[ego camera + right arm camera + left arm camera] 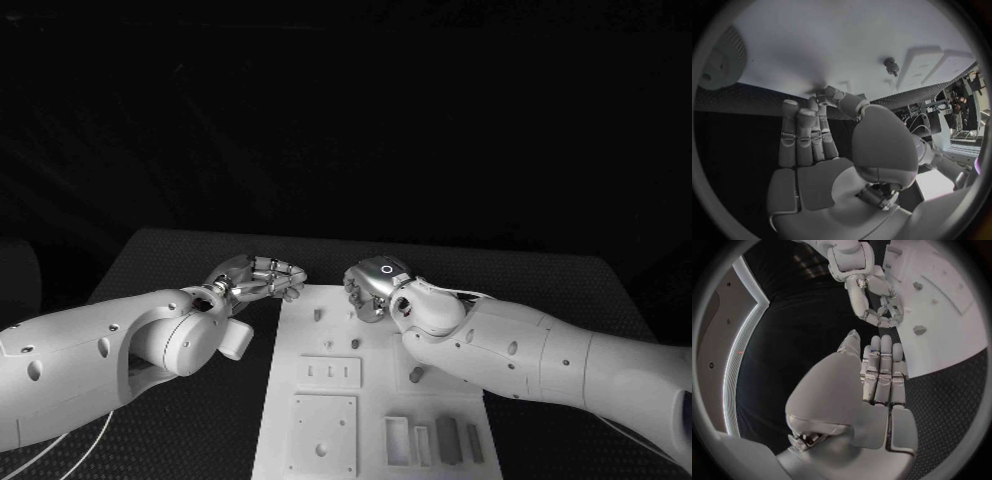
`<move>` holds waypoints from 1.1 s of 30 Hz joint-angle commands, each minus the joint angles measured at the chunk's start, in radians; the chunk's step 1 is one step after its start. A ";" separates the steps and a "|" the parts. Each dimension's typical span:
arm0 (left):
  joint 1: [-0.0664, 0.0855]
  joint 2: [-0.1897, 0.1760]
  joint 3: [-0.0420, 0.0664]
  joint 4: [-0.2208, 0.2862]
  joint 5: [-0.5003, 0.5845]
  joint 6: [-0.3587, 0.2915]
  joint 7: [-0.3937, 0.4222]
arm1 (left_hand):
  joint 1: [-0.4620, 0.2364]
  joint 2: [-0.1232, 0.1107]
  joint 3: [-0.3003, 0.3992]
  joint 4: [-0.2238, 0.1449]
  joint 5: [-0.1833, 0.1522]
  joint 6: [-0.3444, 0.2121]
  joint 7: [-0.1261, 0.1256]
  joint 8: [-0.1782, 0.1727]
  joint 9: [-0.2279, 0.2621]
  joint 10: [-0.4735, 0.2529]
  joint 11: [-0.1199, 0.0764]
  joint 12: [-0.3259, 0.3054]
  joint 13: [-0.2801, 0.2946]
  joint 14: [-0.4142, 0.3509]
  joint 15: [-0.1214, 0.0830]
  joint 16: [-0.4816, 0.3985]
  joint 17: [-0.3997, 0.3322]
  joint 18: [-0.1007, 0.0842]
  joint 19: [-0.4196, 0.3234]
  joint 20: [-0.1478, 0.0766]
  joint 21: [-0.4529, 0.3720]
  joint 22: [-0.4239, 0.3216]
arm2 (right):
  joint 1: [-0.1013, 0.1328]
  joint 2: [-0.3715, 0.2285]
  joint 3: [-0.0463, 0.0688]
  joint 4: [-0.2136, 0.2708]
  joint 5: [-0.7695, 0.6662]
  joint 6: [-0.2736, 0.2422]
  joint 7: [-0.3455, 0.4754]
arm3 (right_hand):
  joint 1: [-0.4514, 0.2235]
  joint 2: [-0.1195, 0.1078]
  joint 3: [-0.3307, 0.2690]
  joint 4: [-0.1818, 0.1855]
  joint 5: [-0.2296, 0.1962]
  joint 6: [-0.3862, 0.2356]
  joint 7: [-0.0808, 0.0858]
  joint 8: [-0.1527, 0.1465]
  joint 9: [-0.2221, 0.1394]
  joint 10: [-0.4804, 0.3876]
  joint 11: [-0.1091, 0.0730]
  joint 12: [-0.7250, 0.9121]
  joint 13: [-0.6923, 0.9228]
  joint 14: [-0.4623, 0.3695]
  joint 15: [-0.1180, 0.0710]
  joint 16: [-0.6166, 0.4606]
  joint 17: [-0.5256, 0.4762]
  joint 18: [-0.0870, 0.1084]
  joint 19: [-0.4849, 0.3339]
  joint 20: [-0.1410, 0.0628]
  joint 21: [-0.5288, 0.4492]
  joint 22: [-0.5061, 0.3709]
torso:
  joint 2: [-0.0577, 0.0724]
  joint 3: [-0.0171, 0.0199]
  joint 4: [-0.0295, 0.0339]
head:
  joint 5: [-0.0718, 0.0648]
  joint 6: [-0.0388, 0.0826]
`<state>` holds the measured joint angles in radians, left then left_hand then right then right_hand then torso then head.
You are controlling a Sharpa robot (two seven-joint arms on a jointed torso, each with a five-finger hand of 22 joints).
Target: Assemble the parts on the task board
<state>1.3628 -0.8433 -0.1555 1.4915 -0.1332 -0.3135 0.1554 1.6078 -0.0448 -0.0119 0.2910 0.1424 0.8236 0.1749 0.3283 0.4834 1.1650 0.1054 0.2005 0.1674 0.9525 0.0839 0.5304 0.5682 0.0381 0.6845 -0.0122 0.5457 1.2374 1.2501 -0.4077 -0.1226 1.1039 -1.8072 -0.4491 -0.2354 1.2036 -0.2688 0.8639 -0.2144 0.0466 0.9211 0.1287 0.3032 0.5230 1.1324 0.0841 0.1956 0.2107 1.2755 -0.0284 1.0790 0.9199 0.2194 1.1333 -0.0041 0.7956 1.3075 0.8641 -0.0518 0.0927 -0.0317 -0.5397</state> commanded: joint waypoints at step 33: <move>0.004 -0.017 0.001 -0.017 0.005 -0.003 0.013 | -0.004 -0.009 0.007 0.000 -0.005 0.002 0.005 -0.008 -0.001 0.005 0.001 -0.008 0.002 0.004 -0.001 0.004 0.002 0.003 0.004 -0.004 0.007 -0.002 | 0.069 -0.261 0.042 0.194 0.114 0.190 0.032 | -0.130 -0.031 -0.102 -0.034 0.001 -0.054 -0.002 -0.015 -0.016 0.016 0.012 -0.040 -0.031 -0.022 0.012 0.010 -0.015 0.042 -0.022 0.018 -0.005 0.018 | -0.001 0.0114 -0.0190 | -0.004 0.037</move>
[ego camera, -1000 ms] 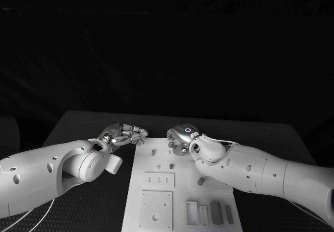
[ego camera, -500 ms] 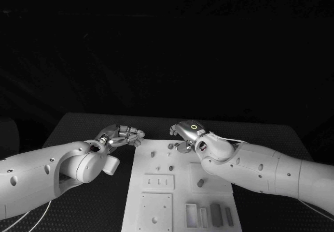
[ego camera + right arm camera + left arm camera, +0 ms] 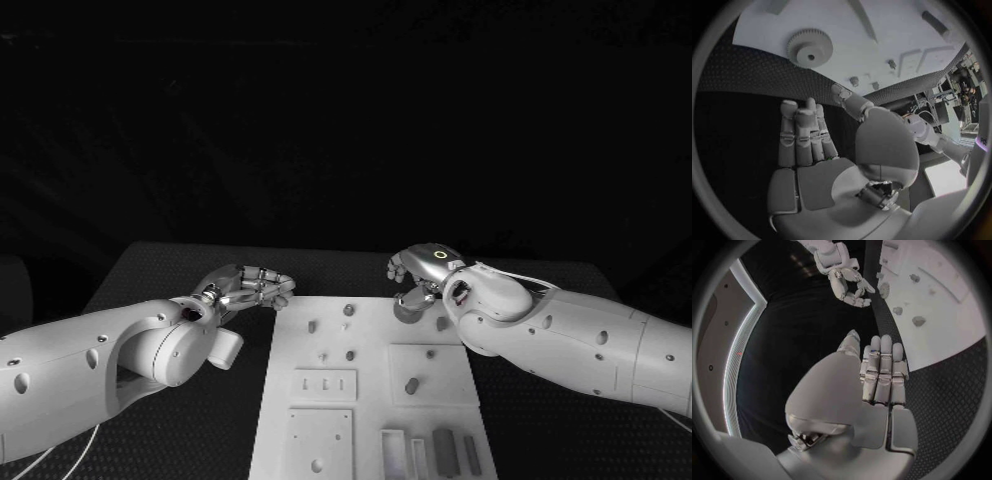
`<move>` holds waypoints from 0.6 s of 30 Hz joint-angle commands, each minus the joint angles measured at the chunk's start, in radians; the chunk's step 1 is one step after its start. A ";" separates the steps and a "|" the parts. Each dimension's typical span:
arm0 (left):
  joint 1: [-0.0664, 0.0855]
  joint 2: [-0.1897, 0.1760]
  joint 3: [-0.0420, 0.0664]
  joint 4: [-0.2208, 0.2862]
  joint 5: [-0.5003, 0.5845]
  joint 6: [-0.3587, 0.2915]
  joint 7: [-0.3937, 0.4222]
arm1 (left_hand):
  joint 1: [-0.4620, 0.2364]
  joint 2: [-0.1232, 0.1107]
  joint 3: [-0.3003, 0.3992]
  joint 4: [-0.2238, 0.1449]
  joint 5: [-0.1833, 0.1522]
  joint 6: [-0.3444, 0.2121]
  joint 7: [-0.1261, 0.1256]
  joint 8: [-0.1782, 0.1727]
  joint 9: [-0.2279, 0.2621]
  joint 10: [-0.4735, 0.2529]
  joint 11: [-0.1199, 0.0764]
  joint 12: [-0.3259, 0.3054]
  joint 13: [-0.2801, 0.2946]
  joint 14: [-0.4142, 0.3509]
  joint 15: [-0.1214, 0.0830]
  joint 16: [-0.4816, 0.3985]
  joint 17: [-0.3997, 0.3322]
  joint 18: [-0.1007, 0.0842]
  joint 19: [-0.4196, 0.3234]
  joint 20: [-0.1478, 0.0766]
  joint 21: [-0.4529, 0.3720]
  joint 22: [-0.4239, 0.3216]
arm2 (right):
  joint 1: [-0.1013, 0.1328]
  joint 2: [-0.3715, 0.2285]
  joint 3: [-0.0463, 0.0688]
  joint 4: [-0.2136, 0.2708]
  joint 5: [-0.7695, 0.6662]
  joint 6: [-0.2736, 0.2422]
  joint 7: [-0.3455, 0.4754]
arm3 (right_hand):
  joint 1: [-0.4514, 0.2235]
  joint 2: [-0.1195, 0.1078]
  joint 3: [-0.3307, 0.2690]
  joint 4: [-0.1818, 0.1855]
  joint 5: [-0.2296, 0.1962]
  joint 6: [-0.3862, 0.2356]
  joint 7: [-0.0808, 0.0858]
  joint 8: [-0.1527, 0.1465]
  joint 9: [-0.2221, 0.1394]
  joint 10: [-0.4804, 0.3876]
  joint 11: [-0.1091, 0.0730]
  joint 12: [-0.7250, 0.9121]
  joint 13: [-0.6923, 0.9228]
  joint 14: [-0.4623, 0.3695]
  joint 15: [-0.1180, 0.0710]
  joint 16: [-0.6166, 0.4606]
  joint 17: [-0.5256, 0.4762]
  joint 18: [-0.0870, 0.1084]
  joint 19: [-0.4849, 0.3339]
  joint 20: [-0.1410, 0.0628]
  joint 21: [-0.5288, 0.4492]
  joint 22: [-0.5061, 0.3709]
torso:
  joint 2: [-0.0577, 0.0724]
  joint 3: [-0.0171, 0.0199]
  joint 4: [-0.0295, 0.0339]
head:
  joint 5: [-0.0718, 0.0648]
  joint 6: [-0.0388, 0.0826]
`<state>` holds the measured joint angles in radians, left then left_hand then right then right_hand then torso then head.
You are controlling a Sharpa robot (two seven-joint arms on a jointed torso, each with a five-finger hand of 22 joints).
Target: Assemble the parts on the task board
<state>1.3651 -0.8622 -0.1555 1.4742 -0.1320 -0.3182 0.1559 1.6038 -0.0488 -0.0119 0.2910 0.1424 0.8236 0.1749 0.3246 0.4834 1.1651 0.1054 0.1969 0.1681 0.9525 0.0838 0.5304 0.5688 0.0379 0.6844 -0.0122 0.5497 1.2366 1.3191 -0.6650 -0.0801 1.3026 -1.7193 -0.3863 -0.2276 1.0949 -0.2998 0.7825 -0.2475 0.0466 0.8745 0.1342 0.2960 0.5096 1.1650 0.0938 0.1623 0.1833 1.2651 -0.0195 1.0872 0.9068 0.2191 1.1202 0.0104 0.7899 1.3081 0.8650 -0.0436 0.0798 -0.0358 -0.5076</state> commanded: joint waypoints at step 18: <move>0.002 0.002 0.000 -0.002 0.004 -0.003 0.004 | 0.000 -0.004 0.009 0.000 -0.005 0.002 0.005 -0.005 0.000 0.006 0.001 -0.005 0.002 0.004 0.000 0.004 0.002 0.003 0.004 -0.004 0.004 -0.002 | 0.000 -0.035 0.000 -0.026 0.024 0.195 0.031 | -0.065 -0.003 -0.151 -0.012 0.002 -0.045 -0.003 -0.015 -0.009 0.069 -0.053 0.211 0.148 -0.048 -0.050 0.011 -0.001 0.043 -0.037 0.013 -0.003 0.015 | 0.000 0.0022 -0.0044 | -0.001 0.004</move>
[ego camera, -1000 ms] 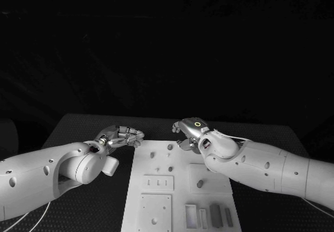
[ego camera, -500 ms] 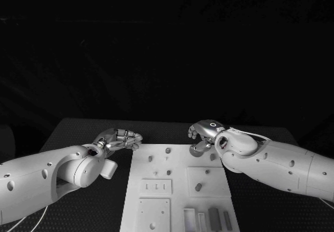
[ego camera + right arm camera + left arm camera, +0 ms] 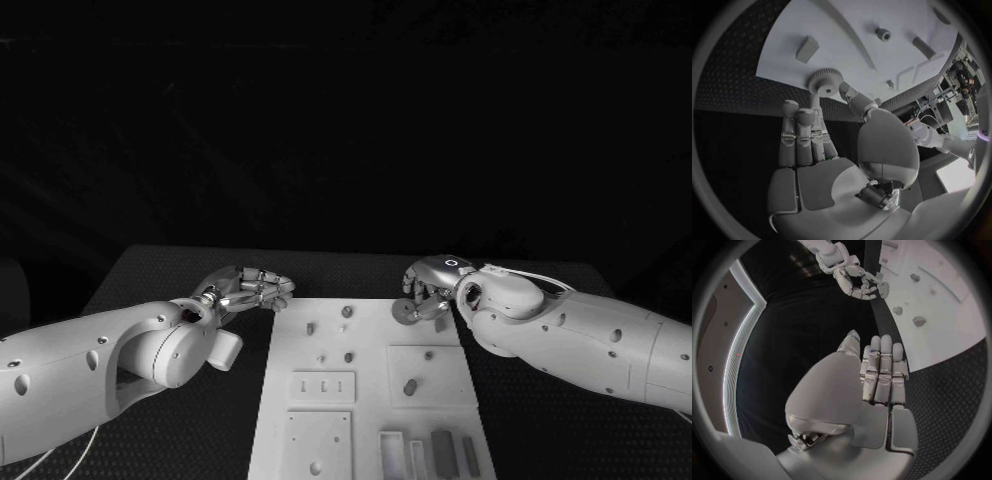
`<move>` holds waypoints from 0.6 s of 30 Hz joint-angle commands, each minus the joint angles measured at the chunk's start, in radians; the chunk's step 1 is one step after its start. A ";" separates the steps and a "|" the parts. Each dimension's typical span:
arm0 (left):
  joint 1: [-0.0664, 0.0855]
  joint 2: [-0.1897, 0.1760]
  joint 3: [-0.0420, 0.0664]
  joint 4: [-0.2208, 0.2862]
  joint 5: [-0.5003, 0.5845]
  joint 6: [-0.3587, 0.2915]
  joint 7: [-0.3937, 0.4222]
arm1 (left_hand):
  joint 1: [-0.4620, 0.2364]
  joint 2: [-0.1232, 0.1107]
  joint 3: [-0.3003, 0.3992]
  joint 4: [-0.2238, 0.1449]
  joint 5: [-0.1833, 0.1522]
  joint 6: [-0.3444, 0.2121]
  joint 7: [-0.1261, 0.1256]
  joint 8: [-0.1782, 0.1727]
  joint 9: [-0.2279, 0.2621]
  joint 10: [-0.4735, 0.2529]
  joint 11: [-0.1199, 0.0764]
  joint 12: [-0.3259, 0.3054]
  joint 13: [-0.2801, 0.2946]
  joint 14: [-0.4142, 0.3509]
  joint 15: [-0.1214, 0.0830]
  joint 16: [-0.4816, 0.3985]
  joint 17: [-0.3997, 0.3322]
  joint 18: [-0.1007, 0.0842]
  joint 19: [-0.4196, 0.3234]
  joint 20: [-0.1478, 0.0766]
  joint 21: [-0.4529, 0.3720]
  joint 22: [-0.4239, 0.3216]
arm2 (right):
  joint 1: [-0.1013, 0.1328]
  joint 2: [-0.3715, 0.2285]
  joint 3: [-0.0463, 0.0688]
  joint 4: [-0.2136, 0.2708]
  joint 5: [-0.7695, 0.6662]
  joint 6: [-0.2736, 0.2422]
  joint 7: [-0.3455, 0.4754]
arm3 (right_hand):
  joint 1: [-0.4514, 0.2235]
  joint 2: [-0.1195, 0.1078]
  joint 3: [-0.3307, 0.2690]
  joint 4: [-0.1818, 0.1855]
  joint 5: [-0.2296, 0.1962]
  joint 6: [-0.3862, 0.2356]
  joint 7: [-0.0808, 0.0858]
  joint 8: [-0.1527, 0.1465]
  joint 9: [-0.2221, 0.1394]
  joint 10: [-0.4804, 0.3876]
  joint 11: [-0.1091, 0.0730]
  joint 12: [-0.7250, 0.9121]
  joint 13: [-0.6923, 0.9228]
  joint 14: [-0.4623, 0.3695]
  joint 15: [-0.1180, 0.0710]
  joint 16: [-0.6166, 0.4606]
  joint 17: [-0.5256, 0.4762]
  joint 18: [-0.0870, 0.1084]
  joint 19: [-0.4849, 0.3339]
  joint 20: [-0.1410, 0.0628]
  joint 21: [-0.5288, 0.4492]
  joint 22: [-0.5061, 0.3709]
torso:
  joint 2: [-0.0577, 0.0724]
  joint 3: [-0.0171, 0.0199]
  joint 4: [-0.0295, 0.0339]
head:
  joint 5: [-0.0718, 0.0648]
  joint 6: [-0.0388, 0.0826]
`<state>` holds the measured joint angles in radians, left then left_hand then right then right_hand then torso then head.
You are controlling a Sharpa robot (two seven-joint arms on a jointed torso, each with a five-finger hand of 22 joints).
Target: Assemble the parts on the task board
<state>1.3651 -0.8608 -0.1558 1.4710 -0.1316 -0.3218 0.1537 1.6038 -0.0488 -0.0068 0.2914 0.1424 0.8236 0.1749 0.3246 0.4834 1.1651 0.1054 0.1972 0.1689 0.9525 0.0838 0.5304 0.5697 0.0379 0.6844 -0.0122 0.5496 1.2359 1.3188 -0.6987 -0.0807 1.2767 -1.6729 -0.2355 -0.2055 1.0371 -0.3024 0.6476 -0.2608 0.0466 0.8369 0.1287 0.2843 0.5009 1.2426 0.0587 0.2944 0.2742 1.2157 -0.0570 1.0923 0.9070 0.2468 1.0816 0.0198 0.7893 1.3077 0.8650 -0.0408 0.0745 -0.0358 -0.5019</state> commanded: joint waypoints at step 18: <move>0.001 0.004 0.001 -0.003 0.004 0.006 0.007 | -0.001 -0.004 0.004 0.000 -0.005 0.002 0.005 -0.006 0.000 0.006 0.001 -0.007 0.001 0.004 0.000 0.004 0.002 0.003 0.004 -0.004 0.005 -0.001 | -0.001 0.023 0.000 -0.044 0.010 0.072 0.026 | 0.018 0.007 0.023 0.062 0.000 0.025 -0.017 0.024 0.001 -0.268 -0.056 0.776 0.553 0.009 -0.046 0.103 0.042 0.015 0.028 -0.020 0.066 0.025 | 0.001 -0.0009 0.0018 | -0.005 -0.007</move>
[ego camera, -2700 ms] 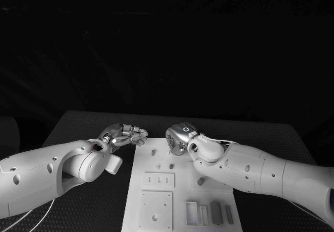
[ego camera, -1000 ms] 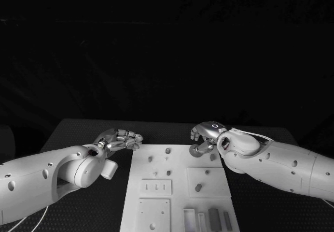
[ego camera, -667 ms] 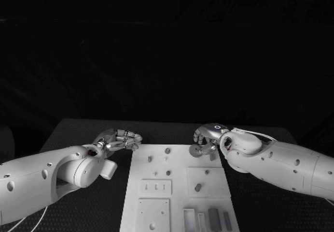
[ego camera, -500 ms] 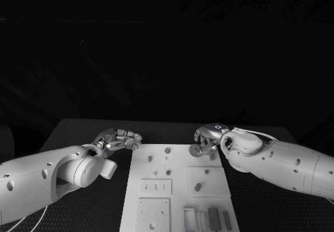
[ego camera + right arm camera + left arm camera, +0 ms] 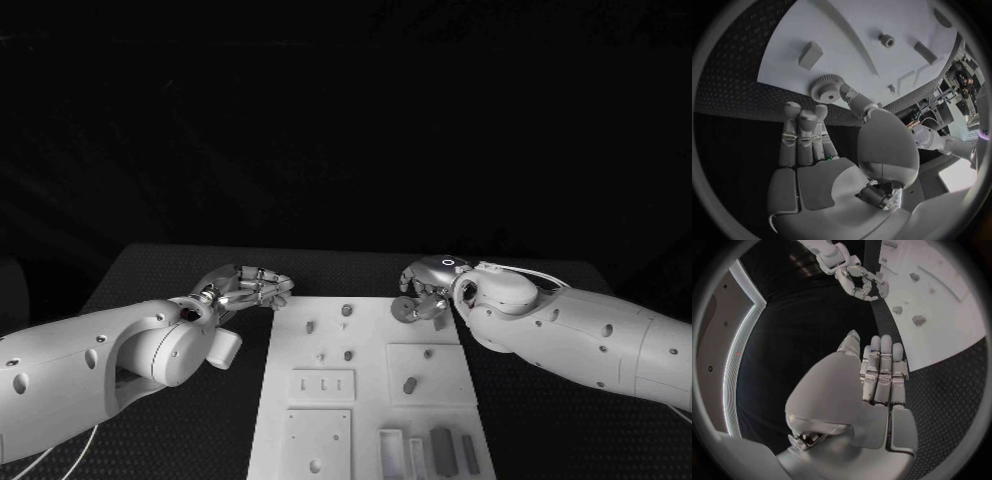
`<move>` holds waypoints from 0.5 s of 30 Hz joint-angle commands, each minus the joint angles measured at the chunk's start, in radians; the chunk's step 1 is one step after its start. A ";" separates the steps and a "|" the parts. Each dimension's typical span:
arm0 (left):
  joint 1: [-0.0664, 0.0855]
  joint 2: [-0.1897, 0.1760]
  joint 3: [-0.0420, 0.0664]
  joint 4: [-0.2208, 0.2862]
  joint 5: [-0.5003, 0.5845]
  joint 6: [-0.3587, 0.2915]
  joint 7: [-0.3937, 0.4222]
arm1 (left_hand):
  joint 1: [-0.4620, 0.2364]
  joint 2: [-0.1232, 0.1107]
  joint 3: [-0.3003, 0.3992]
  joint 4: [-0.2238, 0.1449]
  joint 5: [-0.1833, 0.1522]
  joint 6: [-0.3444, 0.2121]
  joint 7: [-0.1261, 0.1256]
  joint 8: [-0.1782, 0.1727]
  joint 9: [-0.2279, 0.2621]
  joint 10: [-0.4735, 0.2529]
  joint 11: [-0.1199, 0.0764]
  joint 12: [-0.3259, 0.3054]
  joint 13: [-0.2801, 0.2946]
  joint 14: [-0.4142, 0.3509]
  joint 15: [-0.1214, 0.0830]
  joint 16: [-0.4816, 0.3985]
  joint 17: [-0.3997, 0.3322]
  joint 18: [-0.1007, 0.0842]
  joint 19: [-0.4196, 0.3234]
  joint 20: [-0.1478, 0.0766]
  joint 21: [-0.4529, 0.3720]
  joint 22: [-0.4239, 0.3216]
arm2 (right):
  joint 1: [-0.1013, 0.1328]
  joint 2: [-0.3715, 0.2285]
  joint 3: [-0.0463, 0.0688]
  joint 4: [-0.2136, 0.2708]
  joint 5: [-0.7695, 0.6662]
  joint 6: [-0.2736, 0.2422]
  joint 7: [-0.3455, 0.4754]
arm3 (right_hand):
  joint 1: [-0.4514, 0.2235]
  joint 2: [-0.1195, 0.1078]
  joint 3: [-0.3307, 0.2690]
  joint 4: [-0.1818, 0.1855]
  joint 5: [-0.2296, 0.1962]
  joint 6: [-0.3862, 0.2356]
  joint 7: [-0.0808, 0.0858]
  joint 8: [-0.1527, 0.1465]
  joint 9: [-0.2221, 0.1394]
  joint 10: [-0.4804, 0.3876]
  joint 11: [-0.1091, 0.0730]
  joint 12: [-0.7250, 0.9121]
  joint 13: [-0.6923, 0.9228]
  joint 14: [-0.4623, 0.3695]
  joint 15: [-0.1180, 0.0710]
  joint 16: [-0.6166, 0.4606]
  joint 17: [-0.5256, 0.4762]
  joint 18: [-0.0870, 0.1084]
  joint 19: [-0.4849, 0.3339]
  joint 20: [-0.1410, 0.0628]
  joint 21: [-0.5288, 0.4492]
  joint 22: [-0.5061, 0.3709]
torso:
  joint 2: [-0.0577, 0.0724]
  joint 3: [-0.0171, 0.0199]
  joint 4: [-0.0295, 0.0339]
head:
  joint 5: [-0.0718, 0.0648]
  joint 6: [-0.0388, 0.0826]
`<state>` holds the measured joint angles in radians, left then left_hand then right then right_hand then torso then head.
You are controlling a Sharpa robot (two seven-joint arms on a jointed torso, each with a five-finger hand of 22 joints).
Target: Assemble the parts on the task board
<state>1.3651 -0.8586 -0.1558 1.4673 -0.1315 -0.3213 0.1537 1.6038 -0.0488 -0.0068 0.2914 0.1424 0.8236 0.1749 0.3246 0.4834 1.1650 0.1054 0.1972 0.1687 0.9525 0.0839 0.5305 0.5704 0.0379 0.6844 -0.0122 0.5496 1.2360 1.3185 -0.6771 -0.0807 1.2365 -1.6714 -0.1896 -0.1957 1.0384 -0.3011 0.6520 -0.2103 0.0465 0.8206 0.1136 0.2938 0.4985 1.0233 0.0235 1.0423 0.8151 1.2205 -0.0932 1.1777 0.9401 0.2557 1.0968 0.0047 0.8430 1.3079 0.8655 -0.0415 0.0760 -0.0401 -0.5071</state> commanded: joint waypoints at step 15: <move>0.001 0.001 0.001 0.000 0.004 0.009 0.006 | -0.002 -0.004 0.004 0.000 -0.005 0.002 0.005 -0.006 0.000 0.006 0.001 -0.007 0.002 0.004 0.000 0.003 0.001 0.003 0.004 -0.003 0.005 -0.002 | -0.005 0.002 0.000 -0.002 0.024 0.043 0.032 | 0.054 0.009 0.106 0.079 0.002 0.128 0.000 0.046 0.015 -0.039 -0.021 0.144 0.064 0.010 -0.010 0.071 0.051 0.006 0.027 -0.024 0.074 0.024 | 0.000 -0.0004 -0.0005 | -0.001 -0.008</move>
<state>1.3651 -0.8593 -0.1558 1.4656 -0.1314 -0.3207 0.1534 1.6038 -0.0488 -0.0068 0.2914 0.1424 0.8236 0.1749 0.3246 0.4834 1.1650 0.1054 0.1932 0.1695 0.9525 0.0838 0.5305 0.5703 0.0379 0.6844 -0.0122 0.5496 1.2352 1.3151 -0.6768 -0.0807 1.2341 -1.6528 -0.1683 -0.1798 1.0849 -0.2921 0.7523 -0.1324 0.0465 0.8234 0.1107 0.3361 0.5133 1.0212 0.0213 1.1840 0.8773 1.2311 -0.1001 1.2431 0.9904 0.2424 1.1225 -0.0134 0.9129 1.3076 0.8655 -0.0416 0.0755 -0.0408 -0.5140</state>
